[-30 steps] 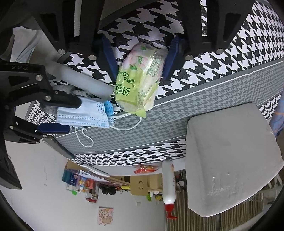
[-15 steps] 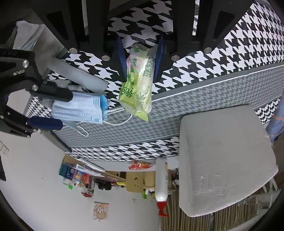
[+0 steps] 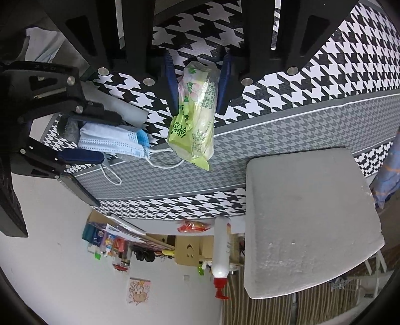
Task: Organize soft objects
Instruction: 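Lift the green snack bag with the left tool while the right tool grasps the blue mask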
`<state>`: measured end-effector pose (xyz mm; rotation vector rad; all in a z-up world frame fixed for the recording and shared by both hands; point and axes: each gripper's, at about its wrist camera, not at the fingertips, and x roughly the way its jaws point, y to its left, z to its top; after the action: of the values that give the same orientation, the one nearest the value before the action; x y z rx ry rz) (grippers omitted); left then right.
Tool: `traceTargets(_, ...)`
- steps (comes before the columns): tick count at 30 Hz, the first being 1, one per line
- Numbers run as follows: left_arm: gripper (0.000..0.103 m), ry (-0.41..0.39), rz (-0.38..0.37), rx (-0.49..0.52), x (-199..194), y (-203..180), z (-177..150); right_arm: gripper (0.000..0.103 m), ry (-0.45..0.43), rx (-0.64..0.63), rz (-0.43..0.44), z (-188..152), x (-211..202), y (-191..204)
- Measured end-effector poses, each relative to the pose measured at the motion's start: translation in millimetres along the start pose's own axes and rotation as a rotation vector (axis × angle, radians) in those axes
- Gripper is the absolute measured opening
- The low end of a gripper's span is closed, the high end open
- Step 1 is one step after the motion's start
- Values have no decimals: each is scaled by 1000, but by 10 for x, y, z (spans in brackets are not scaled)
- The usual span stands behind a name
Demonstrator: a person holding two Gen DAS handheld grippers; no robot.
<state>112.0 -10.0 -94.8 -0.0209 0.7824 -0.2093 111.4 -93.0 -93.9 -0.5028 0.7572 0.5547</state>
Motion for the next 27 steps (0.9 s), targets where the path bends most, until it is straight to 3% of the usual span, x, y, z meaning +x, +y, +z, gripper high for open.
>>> traceTargets(3, 31, 0, 1, -4, -5, 12, 3, 25, 10, 1, 21, 24, 9, -7)
traceTargets(9, 31, -6, -2, -1, -24, 11, 9, 10, 6, 28, 47, 50, -11, -73)
traceTargets(27, 31, -84, 28, 10, -273, 58, 182, 10, -189, 294, 74, 212, -435, -539)
